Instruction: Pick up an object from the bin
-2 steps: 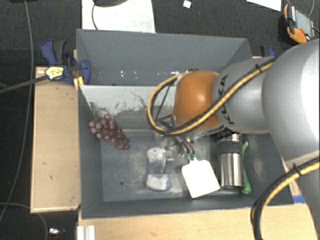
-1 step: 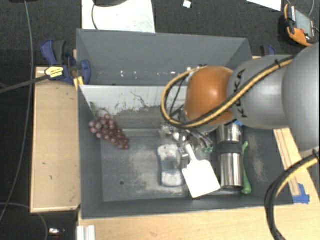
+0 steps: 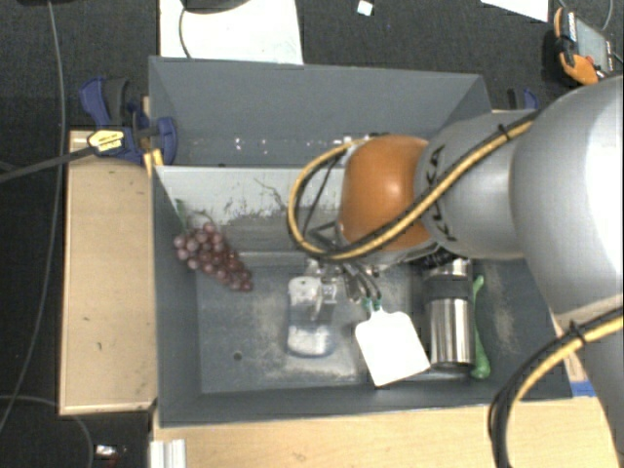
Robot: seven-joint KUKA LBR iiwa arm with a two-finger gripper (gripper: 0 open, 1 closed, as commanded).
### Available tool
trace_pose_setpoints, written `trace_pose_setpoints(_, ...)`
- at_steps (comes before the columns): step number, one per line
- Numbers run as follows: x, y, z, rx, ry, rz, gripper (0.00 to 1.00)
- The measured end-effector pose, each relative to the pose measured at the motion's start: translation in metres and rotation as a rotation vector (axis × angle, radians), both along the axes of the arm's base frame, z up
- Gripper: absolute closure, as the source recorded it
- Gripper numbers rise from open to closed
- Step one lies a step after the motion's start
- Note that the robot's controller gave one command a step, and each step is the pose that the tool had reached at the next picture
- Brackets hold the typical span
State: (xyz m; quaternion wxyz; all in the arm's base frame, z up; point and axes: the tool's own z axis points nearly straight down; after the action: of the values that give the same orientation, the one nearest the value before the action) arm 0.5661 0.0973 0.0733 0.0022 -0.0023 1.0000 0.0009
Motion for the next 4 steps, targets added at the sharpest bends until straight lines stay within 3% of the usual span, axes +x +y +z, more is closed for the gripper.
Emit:
trace_pose_setpoints(1,0.0,0.0,0.0,0.0,0.0,-0.001,1.0)
trace_pose_setpoints(4,0.0,0.0,0.048,0.002,-0.003,-0.006,1.0)
